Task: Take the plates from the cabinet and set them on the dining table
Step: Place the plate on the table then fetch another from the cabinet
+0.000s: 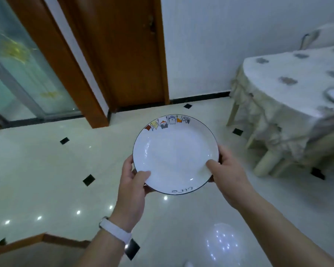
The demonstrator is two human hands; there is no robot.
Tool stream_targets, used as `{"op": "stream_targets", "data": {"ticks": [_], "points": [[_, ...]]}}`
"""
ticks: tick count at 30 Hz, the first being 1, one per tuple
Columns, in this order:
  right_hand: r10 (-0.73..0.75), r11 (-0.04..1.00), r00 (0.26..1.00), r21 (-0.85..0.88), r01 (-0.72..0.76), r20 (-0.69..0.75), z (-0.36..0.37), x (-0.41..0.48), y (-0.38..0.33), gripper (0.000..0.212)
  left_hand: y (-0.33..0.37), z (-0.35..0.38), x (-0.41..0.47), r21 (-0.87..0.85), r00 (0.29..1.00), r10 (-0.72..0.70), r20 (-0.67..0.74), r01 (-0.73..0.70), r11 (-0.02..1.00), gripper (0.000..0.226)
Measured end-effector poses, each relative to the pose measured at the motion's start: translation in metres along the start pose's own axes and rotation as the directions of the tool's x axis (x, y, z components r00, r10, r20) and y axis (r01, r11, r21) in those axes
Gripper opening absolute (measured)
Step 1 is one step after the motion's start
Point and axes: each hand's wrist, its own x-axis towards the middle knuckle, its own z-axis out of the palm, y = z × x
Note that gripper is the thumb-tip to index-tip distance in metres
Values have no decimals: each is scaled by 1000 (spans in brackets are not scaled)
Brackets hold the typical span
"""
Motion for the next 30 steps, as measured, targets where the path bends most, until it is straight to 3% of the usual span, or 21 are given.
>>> {"op": "stream_targets", "data": {"ticks": [8,19,22,30], "points": [[56,996,913,92,-20,-403,-128,-10,8,54,-36,147,43,105,911,-126,393,92,990,55],[73,997,658,60,-42,-750,-248,39,5,48,-90,321,120,176,694,-277,664,215,961,50],[84,996,595,61,-58,-799,-278,54,-7,57,-97,371,140,183,619,-292,729,234,955,50],[91,996,351,77,-55,-932,-346,33,-21,52,-130,489,131,278,344,-362,866,271,922,54]]}}
